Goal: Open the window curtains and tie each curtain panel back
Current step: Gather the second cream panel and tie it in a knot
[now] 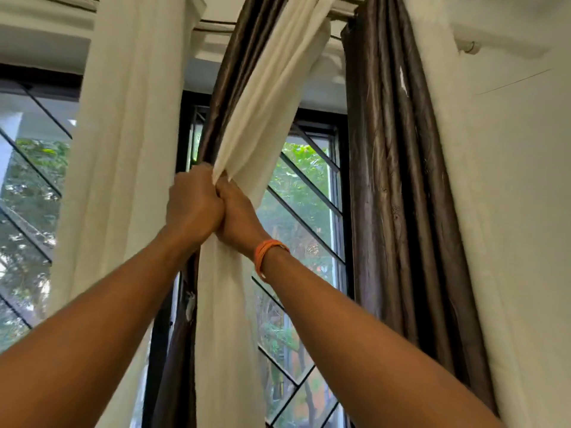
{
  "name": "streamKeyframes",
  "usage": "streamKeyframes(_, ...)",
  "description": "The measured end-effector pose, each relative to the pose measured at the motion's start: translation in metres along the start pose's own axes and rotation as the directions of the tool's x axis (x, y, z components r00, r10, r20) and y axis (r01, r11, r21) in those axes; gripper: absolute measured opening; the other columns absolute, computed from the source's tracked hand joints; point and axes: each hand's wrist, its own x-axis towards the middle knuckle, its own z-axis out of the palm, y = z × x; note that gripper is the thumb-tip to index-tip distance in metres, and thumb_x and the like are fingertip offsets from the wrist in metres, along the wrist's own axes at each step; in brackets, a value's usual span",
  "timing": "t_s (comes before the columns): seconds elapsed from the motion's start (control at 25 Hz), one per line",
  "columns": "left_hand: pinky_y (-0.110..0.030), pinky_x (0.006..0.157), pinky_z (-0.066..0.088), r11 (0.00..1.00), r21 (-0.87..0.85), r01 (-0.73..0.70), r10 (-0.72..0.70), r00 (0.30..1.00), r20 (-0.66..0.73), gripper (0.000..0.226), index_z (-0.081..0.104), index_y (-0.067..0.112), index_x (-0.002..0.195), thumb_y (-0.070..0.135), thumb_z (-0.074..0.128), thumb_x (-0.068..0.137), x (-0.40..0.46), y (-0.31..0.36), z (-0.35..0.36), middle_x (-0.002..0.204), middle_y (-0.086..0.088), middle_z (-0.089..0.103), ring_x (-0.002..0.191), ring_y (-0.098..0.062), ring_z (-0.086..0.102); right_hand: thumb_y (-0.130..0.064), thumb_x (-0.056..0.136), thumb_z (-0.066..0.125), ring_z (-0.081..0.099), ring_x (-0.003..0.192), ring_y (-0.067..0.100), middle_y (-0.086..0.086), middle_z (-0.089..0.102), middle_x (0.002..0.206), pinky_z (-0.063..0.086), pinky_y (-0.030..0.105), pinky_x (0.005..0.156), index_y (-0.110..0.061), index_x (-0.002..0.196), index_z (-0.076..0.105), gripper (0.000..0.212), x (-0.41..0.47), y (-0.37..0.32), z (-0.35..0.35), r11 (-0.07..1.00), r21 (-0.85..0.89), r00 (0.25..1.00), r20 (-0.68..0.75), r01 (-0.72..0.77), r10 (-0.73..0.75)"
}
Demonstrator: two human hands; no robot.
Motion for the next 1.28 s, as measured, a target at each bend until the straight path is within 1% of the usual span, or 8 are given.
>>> streamKeyframes(0.08,-0.034,0.067,0.038,0.997,-0.072,-0.021,0.023,0.999,0.037,0.017,0.061,0.006,0.100,0.018,0.053,0.091,-0.011,0.003,0.010,0.096,-0.023,0.065,0.090,-0.042,0.061,-0.053,0.075,0.041,0.051,0.121,0.036,0.016,0.047,0.135,0.043,0.053,0.100,-0.013,0.145,0.035,0.081,-0.009,0.009,-0.007,0.995,-0.088,0.998,-0.039,-0.050,0.047)
streamKeyframes(0.24,-0.038,0.070,0.045,0.991,-0.131,0.024,-0.004,0.989,0.150,0.021,0.053,0.008,0.105,0.024,0.054,0.091,-0.032,0.031,0.043,0.102,-0.018,0.063,0.093,-0.040,0.060,-0.034,0.091,0.054,0.044,0.129,0.040,0.010,0.026,0.151,0.036,0.060,0.102,-0.021,0.155,0.007,0.080,-0.041,0.041,-0.044,0.940,-0.271,0.978,-0.050,-0.207,0.201)
streamKeyframes(0.48,-0.047,0.095,0.044,1.000,-0.010,0.012,-0.010,0.992,0.125,0.060,0.031,0.010,0.140,0.015,0.060,0.088,-0.059,0.102,0.071,0.139,-0.015,0.040,0.124,-0.036,0.043,-0.044,0.084,0.063,0.048,0.124,0.032,0.006,0.017,0.155,0.035,0.058,0.105,-0.028,0.154,0.010,0.089,-0.084,0.067,-0.112,0.892,-0.406,0.978,-0.135,-0.199,0.156)
streamKeyframes(0.6,-0.036,0.097,0.043,0.919,-0.107,-0.380,0.378,0.925,-0.041,0.048,0.046,0.004,0.137,0.006,0.056,0.090,-0.082,0.141,0.092,0.138,-0.018,0.047,0.124,-0.033,0.047,-0.056,0.075,0.055,0.050,0.120,0.029,0.006,0.035,0.143,0.044,0.048,0.096,-0.024,0.145,0.032,0.081,-0.107,0.082,-0.153,0.828,-0.539,0.981,-0.182,-0.155,0.065)
streamKeyframes(0.76,-0.039,0.100,0.048,0.758,-0.306,-0.576,0.635,0.759,0.146,0.042,0.053,0.001,0.130,-0.001,0.056,0.088,-0.113,0.181,0.136,0.134,-0.019,0.051,0.126,-0.031,0.048,-0.052,0.073,0.061,0.048,0.114,0.018,0.005,0.050,0.125,0.042,0.025,0.090,-0.016,0.130,0.048,0.070,-0.159,0.123,-0.197,0.833,-0.524,0.961,-0.275,-0.179,0.034)
streamKeyframes(0.92,-0.039,0.113,0.034,0.867,-0.476,-0.147,0.353,0.856,0.378,0.064,0.030,0.003,0.148,0.003,0.052,0.088,-0.162,0.192,0.173,0.152,-0.017,0.026,0.137,-0.032,0.034,-0.056,0.080,0.056,0.044,0.121,0.026,0.009,0.045,0.132,0.035,0.037,0.102,-0.014,0.136,0.044,0.071,-0.226,0.183,-0.216,0.830,-0.385,0.842,-0.511,-0.403,0.172)
streamKeyframes(1.08,-0.046,0.118,0.026,0.969,-0.222,0.108,-0.056,0.972,0.229,0.079,0.019,0.011,0.152,0.034,0.062,0.089,-0.206,0.169,0.195,0.157,-0.013,0.017,0.144,-0.031,0.020,-0.047,0.079,0.075,0.043,0.124,0.023,0.007,0.045,0.134,0.037,0.040,0.107,-0.013,0.136,0.041,0.075,-0.253,0.210,-0.233,0.806,-0.279,0.780,-0.538,-0.523,0.320)
streamKeyframes(1.28,-0.045,0.096,0.051,0.350,-0.532,0.771,-0.292,0.629,0.720,0.095,0.038,0.011,0.142,0.071,0.065,0.073,-0.227,0.152,0.204,0.115,-0.004,0.060,0.106,-0.024,0.063,-0.030,0.077,0.082,0.069,0.102,0.011,-0.001,0.070,0.115,0.056,0.034,0.092,-0.015,0.120,0.062,0.050,-0.261,0.220,-0.247,0.814,0.237,0.795,-0.195,-0.530,0.574)
